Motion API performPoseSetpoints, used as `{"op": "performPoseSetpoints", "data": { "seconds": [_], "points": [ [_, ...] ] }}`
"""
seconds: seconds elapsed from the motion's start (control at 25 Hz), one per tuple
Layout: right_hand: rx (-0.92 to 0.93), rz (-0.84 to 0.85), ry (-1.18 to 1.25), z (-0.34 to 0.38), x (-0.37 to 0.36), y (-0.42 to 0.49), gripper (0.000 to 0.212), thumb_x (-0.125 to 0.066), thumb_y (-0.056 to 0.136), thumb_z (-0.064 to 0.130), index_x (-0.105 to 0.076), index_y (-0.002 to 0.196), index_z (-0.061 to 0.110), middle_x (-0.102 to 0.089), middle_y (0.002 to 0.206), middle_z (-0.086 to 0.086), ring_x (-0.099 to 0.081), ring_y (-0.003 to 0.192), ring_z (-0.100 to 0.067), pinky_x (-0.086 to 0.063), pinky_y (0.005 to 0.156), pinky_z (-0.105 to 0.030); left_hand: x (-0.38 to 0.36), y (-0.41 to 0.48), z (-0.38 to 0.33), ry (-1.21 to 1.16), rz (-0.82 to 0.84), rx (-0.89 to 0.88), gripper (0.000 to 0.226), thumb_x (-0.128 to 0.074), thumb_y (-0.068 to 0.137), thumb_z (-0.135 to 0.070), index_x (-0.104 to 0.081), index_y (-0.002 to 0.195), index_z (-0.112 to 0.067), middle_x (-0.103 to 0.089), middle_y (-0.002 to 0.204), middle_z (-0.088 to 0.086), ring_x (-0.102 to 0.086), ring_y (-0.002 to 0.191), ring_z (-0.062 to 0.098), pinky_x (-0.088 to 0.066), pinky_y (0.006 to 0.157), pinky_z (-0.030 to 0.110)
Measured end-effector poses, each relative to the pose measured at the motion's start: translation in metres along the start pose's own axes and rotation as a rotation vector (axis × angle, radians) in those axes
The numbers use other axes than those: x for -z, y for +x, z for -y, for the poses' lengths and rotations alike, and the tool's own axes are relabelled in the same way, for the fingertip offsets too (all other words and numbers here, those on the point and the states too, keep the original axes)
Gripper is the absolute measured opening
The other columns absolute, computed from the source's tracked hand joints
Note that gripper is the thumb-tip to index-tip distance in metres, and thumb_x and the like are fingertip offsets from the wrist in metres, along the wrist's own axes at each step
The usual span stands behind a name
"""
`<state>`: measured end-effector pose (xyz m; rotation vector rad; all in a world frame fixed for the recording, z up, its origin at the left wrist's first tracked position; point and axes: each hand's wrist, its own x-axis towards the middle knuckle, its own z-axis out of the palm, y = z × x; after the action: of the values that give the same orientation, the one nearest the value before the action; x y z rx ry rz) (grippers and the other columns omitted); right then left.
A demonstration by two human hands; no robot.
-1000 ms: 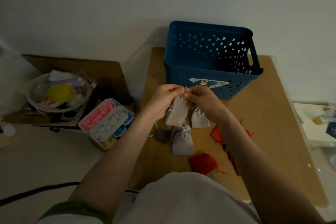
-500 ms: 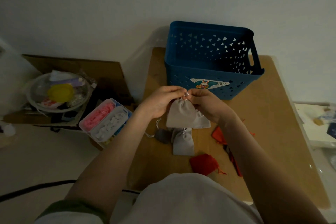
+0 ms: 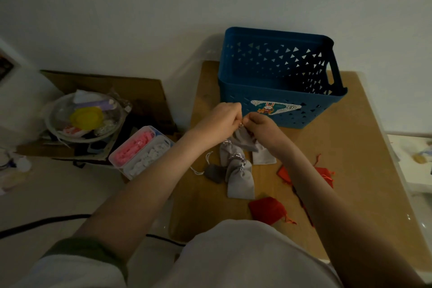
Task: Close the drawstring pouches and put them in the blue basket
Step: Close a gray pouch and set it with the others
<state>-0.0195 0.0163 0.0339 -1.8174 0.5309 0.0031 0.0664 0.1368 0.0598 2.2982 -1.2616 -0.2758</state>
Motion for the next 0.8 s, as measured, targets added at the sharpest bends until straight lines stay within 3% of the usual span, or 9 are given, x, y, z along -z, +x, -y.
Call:
{"op": "performPoseSetpoints", "data": {
  "seconds": [0.08,0.16,0.24,0.36,0.52,0.64,0.72,0.8],
  "points": [
    [0.01,-0.066,-0.063,-0.002,-0.005,0.002,0.024,-0.044,0.099,0.013,-0.059,0.081,0.012,-0.055,0.075,-0.002,-0.05,0.071,-0.014,-0.039,0.068,-0.032,-0.011,0.001,-0.004,0.233,-0.055,-0.086,0.008,-0.048,0.093,-0.004,-0.051,0.099,-0.007,-0.057,0.095,0.01,-0.05,0.092,0.024,-0.035,0.071,0.028],
    [0.02,-0.089,-0.019,-0.001,-0.006,0.003,0.023,-0.043,0.099,0.013,-0.06,0.09,0.001,-0.055,0.076,-0.007,-0.05,0.072,-0.017,-0.04,0.068,-0.033,-0.022,-0.001,-0.005,0.405,-0.165,-0.138,0.026,-0.058,0.084,0.001,-0.054,0.11,0.0,-0.061,0.089,0.015,-0.055,0.085,0.03,-0.045,0.068,0.035],
    [0.012,-0.053,0.124,0.003,-0.003,0.004,0.024,-0.041,0.101,0.013,-0.057,0.092,-0.002,-0.051,0.071,-0.008,-0.047,0.064,-0.013,-0.039,0.06,-0.025,-0.032,-0.003,-0.002,0.448,-0.344,-0.199,0.032,-0.069,0.072,0.002,-0.06,0.103,0.0,-0.061,0.072,0.012,-0.057,0.069,0.028,-0.047,0.054,0.033],
    [-0.022,0.02,0.264,0.005,0.005,0.003,0.028,-0.038,0.103,0.016,-0.054,0.081,0.007,-0.047,0.064,-0.003,-0.043,0.054,-0.008,-0.036,0.054,-0.021,-0.033,-0.003,-0.004,0.427,-0.464,-0.256,0.02,-0.071,0.07,0.0,-0.062,0.088,-0.004,-0.059,0.065,0.007,-0.056,0.063,0.025,-0.042,0.048,0.028],
    [-0.102,0.11,0.359,0.006,0.01,0.002,0.042,-0.033,0.104,0.029,-0.048,0.069,0.011,-0.039,0.057,-0.004,-0.035,0.049,-0.014,-0.03,0.05,-0.026,-0.034,-0.004,-0.002,0.45,-0.506,-0.352,0.007,-0.046,0.085,-0.009,-0.053,0.087,-0.008,-0.058,0.068,0.006,-0.053,0.064,0.022,-0.044,0.054,0.029],
    [-0.198,0.149,0.33,0.012,0.015,0.006,0.054,-0.03,0.101,0.048,-0.045,0.062,0.015,-0.039,0.052,0.001,-0.032,0.048,-0.013,-0.027,0.05,-0.026,-0.038,-0.007,0.004,0.453,-0.49,-0.453,0.01,-0.05,0.085,-0.005,-0.053,0.094,-0.005,-0.058,0.073,0.007,-0.053,0.068,0.021,-0.046,0.061,0.028],
    [-0.191,0.15,0.309,0.015,0.019,0.003,0.048,-0.036,0.102,0.04,-0.044,0.062,0.016,-0.042,0.047,0.006,-0.037,0.044,-0.008,-0.03,0.048,-0.022,-0.039,-0.008,0.005,0.458,-0.452,-0.51,0.02,-0.054,0.083,-0.002,-0.053,0.103,-0.002,-0.06,0.078,0.008,-0.054,0.072,0.02,-0.048,0.066,0.027],
    [-0.124,0.131,0.312,0.014,0.023,-0.001,0.033,-0.043,0.1,0.018,-0.047,0.068,0.013,-0.047,0.049,0.009,-0.043,0.044,-0.003,-0.036,0.046,-0.017,-0.039,-0.008,0.004,0.447,-0.431,-0.532,0.024,-0.047,0.085,-0.002,-0.051,0.108,-0.001,-0.061,0.082,0.01,-0.055,0.074,0.021,-0.05,0.068,0.028]
  ]
}}
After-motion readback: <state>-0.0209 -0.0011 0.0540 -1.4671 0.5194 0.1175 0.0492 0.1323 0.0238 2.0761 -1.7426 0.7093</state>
